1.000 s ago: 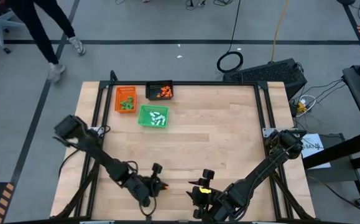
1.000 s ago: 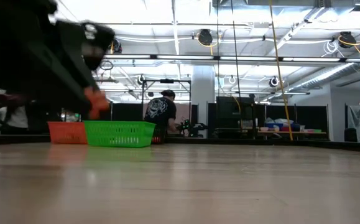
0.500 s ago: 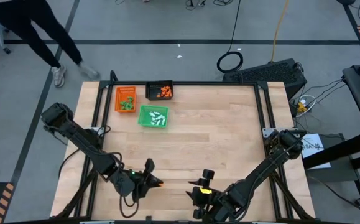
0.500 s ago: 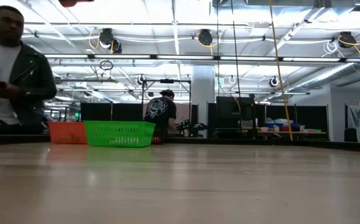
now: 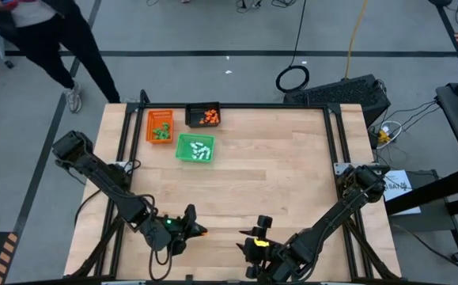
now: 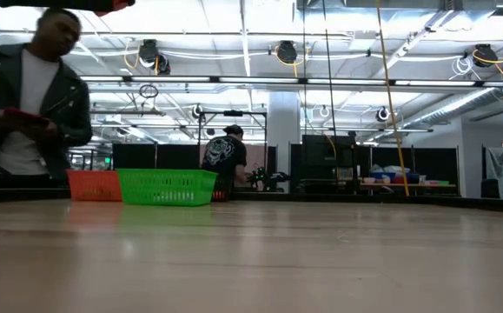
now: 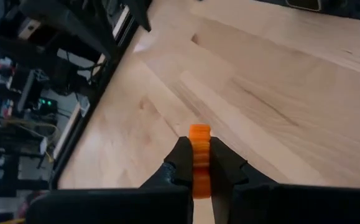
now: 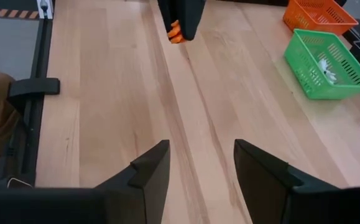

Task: Sort Halloween decoration
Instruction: Put the orange skeleton toy into the black bin

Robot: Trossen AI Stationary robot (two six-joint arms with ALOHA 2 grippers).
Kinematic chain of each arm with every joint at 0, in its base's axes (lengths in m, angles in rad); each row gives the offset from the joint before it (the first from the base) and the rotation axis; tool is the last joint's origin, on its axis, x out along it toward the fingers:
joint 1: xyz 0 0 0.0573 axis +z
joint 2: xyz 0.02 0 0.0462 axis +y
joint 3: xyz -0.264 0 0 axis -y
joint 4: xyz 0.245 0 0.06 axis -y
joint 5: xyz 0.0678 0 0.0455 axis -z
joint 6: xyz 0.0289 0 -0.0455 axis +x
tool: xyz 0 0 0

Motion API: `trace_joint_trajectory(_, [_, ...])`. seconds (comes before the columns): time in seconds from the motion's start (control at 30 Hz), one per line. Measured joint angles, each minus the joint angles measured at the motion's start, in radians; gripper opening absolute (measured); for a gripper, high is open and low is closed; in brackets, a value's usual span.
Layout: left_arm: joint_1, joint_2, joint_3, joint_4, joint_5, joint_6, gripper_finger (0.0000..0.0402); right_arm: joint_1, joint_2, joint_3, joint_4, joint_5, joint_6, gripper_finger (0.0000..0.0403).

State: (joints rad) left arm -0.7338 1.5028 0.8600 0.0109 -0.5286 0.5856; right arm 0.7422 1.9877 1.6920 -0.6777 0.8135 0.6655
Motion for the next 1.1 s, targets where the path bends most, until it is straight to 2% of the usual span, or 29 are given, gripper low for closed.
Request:
trace_joint_trajectory(0.13, [0.0,0.0,0.0,0.001,-0.001,0.032,0.0013,0.0,0.0,0.0,0.0,0.001,0.0,0.0164])
trace_joint_trajectory(0.43, [-0.006,0.0,0.0,0.011,-0.002,-0.008,0.0013,0.0,0.001,0.0,0.0,0.001,-0.008,0.0164])
trace_joint_trajectory(1.0, [-0.005,-0.001,0.001,0.027,0.0,-0.667,0.0013,0.0,0.001,0.0,0.001,0.002,-0.012,0.0164])
trace_joint_trajectory(1.1, [-0.006,-0.001,0.001,0.025,0.0,-0.737,0.0013,-0.001,0.001,0.0,0.001,0.002,-0.016,0.0164])
